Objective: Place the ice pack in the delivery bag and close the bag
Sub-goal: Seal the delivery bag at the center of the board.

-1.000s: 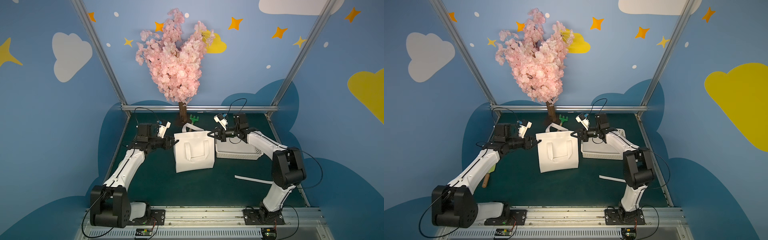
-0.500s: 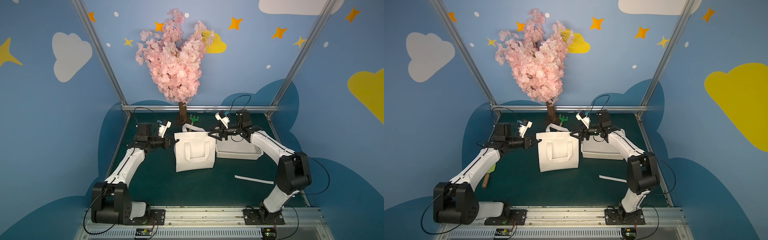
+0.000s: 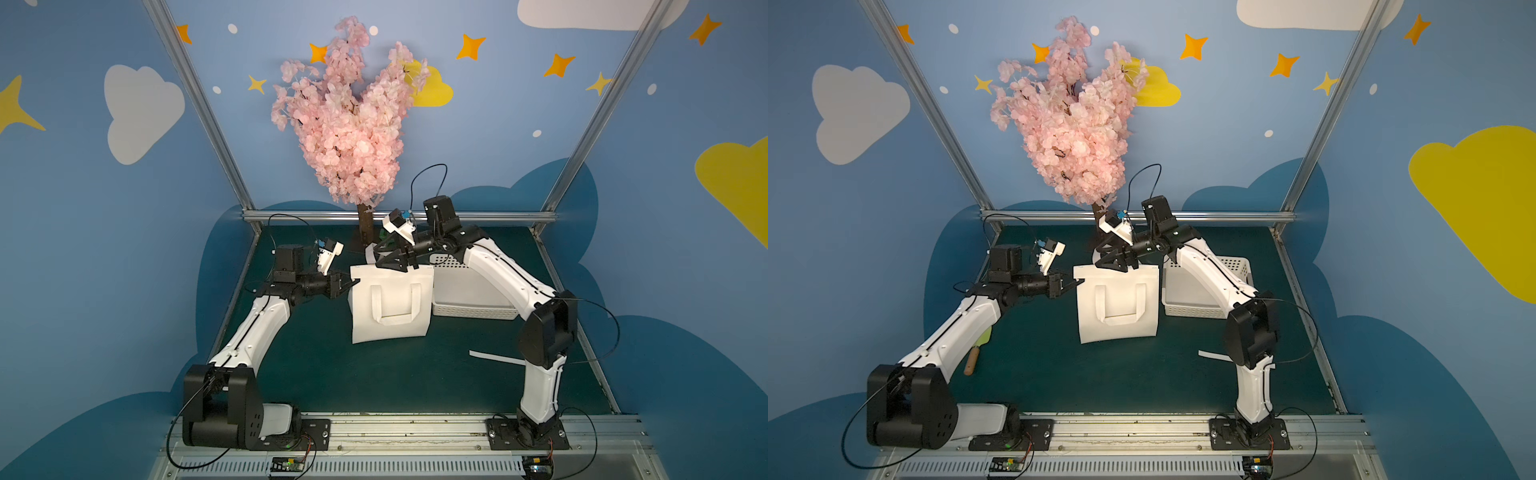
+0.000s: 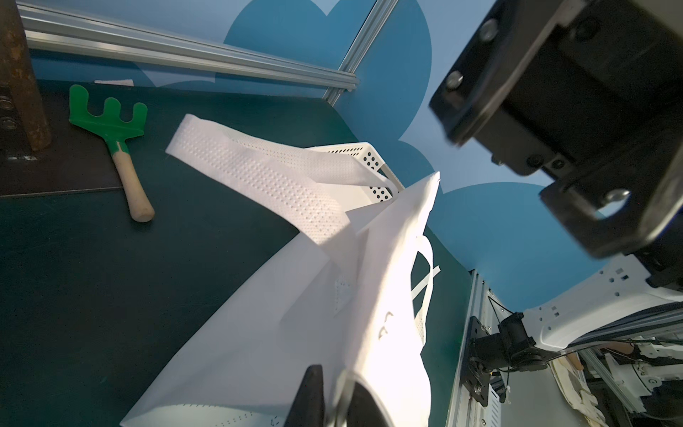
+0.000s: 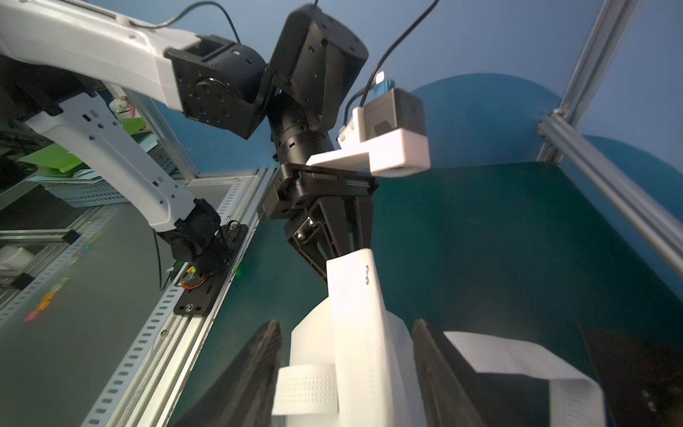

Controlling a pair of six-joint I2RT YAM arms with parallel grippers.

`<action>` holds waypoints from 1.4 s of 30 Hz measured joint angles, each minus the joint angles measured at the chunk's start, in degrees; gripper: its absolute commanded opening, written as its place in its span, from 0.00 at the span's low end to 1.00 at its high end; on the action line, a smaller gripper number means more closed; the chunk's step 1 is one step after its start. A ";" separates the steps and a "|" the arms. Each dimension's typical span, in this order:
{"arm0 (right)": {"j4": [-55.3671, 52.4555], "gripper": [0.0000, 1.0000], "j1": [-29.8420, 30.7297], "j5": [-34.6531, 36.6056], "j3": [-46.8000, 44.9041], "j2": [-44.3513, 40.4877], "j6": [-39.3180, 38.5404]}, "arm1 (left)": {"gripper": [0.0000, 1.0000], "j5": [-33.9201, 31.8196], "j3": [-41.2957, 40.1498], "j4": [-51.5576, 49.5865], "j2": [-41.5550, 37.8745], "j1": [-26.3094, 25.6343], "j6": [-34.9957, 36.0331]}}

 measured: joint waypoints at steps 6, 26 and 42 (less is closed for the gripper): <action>-7.65 0.54 1.55 -0.83 4.48 5.86 -2.01 | 0.15 -0.07 -0.02 0.17 -0.20 -0.13 0.13; -15.58 0.04 4.72 3.43 10.88 10.84 -7.43 | 0.21 -1.44 -0.37 -0.76 -2.36 -0.72 0.87; -16.15 0.00 4.85 5.01 10.99 10.82 -7.76 | 1.00 -27.58 -1.92 -7.65 -19.26 -0.07 -2.10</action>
